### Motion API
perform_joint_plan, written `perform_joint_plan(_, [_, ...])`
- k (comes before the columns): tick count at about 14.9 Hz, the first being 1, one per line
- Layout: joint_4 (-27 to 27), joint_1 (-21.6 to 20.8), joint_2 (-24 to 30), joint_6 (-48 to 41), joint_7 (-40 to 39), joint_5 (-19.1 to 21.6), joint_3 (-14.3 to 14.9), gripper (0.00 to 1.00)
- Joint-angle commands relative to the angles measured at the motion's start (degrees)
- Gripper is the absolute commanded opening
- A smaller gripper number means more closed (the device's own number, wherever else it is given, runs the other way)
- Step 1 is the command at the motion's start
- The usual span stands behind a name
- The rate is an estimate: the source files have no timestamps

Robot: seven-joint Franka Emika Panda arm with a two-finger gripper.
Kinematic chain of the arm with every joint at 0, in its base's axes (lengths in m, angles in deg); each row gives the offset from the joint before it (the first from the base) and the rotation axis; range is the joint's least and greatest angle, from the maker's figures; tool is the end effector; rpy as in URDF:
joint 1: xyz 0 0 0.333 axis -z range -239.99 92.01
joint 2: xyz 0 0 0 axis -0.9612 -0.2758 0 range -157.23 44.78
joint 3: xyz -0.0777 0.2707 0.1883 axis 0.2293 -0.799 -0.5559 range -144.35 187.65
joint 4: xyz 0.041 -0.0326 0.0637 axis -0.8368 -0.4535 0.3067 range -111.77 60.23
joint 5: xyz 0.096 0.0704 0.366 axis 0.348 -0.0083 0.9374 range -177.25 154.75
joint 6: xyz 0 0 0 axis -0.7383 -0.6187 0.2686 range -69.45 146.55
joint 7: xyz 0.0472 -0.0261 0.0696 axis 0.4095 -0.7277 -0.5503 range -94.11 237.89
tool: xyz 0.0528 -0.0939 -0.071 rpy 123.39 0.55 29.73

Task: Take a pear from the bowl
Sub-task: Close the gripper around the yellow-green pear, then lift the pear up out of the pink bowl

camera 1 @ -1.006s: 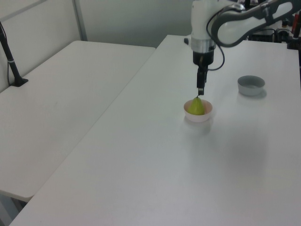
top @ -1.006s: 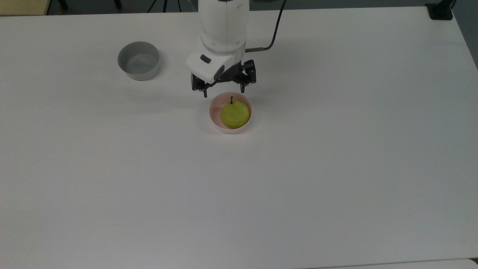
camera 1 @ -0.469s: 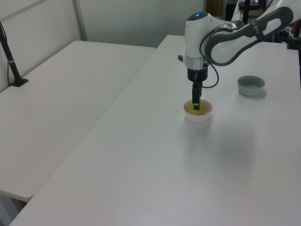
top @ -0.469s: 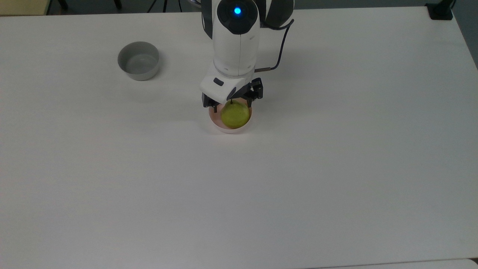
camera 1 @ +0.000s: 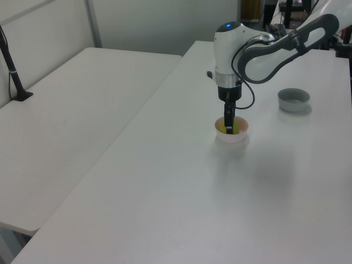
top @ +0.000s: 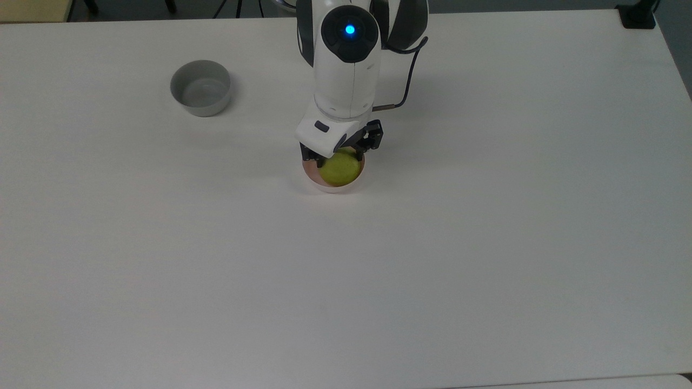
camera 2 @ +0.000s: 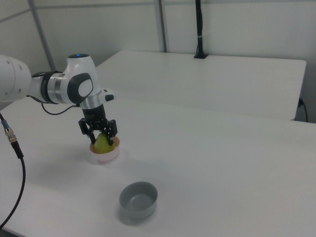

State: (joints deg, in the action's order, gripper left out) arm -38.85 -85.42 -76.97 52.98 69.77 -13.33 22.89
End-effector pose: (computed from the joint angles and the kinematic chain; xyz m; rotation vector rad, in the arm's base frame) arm 0.6280 0.1115 0.3473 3.0784 0.3644 -0.0605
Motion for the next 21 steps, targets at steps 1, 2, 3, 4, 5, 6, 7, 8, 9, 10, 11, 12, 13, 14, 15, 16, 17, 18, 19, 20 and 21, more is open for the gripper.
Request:
perform_joint_plan(1, [-0.45, -0.43, -0.08, 1.35, -1.05, -0.91, 0.34, 0.54])
perform_joint_plan(2, [-0.45, -0.43, -0.08, 1.35, -1.13, -1.08, 0.34, 0.48])
perform_joint_plan(3, [-0.45, -0.52, -0.08, 1.35, -1.05, -1.08, 0.34, 0.46])
perform_joint_plan(4, [-0.45, -0.52, 0.09, 0.91, -1.05, -1.08, 0.34, 0.46])
perform_joint_plan(5, [-0.45, -0.61, 0.35, 0.65, -1.05, -1.08, 0.34, 0.45])
perform_joint_plan(6, [-0.36, -0.61, 0.70, 0.47, -0.79, -1.08, 0.34, 0.44])
perform_joint_plan(7, [-0.36, -0.70, 1.06, 0.21, -0.61, -1.08, 0.34, 0.44])
perform_joint_plan(8, [-0.27, -0.70, 1.41, -0.75, -0.52, -1.08, 0.34, 0.42])
perform_joint_plan(9, [-0.10, -1.05, 1.67, -1.72, -0.52, -1.08, 0.34, 0.42])
perform_joint_plan(10, [0.25, -1.40, 2.11, -2.34, -0.43, -0.99, 0.34, 0.42])
perform_joint_plan(11, [0.52, -1.40, 2.55, -3.21, -0.52, -0.99, 0.34, 0.40])
perform_joint_plan(12, [0.61, -1.40, 2.64, -3.66, -0.43, -0.99, 0.34, 0.39])
perform_joint_plan(13, [0.69, -1.40, 2.90, -3.83, -0.43, -0.99, 0.34, 0.38])
perform_joint_plan(14, [0.69, -1.40, 3.51, -3.92, -0.43, -0.99, 0.34, 0.36])
perform_joint_plan(15, [0.69, -1.40, 4.13, -5.05, -0.35, -0.99, 0.34, 0.35])
perform_joint_plan(16, [1.83, -1.40, 4.92, -6.72, -0.34, -0.91, 0.34, 0.35])
perform_joint_plan(17, [3.32, -1.40, 5.10, -8.91, -0.34, -0.73, 0.34, 0.35])
perform_joint_plan(18, [5.07, -1.40, 5.45, -11.37, -0.34, -0.56, 0.34, 0.35])
perform_joint_plan(19, [6.83, -1.31, 6.06, -13.48, -0.34, -0.38, 0.34, 0.35])
perform_joint_plan(20, [8.15, -1.31, 6.59, -14.98, -0.26, -0.29, 0.34, 0.35])
perform_joint_plan(21, [9.91, -1.14, 7.82, -17.09, -0.26, -0.29, 0.34, 0.35])
